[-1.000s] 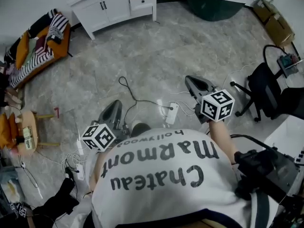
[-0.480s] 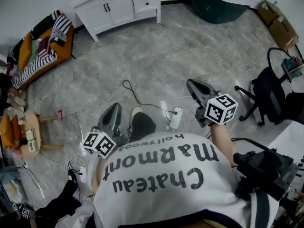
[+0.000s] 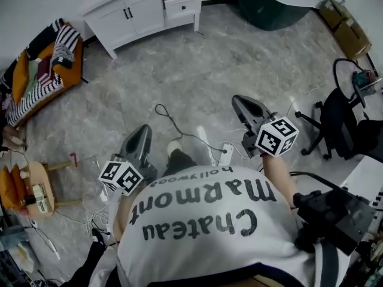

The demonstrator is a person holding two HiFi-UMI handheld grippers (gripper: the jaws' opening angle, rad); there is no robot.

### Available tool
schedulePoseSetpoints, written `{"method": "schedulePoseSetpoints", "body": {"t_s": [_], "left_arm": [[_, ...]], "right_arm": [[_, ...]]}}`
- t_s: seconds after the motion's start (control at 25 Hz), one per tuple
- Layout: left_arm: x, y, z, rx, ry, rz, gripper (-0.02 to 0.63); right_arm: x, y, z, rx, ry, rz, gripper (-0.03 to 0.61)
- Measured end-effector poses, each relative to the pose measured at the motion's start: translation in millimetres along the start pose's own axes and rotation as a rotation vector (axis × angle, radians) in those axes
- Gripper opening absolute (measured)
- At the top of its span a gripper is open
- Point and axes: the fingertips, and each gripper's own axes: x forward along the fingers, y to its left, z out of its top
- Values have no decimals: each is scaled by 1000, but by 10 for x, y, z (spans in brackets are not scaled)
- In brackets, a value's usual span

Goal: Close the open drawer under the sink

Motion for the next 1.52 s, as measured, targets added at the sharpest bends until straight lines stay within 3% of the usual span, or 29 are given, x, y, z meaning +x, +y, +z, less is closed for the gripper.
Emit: {"method": "schedulePoseSetpoints", "body": {"t_s": [0.12,0.32,0.56,0.88,1.16,1.4,1.52], "left_arm": [[215,344,236,-16,14,-29,8],[530,606,745,2,55,-170,8],[942,1307,1220,71,99,-158,8],[954,1491,1290,33,66,-169,8],[991,1650,1270,6,42,-123,8],[1091,1500,1138,-13,76,-90,8],[1119,1689,1182,-10,112,-72,8]], "right_arm": [[400,-30,188,22,-36,-13,12],[1009,48,427,23,-48,-2,11],[1815,24,600,21,-26,-34,11],[2109,25,576,27,-7,-27,12],[2219,-7,364,-54,118,-81,11],[2018,-239,420,74,65,-120,11],[2237,-194,414,97,70,-120,11]]}}
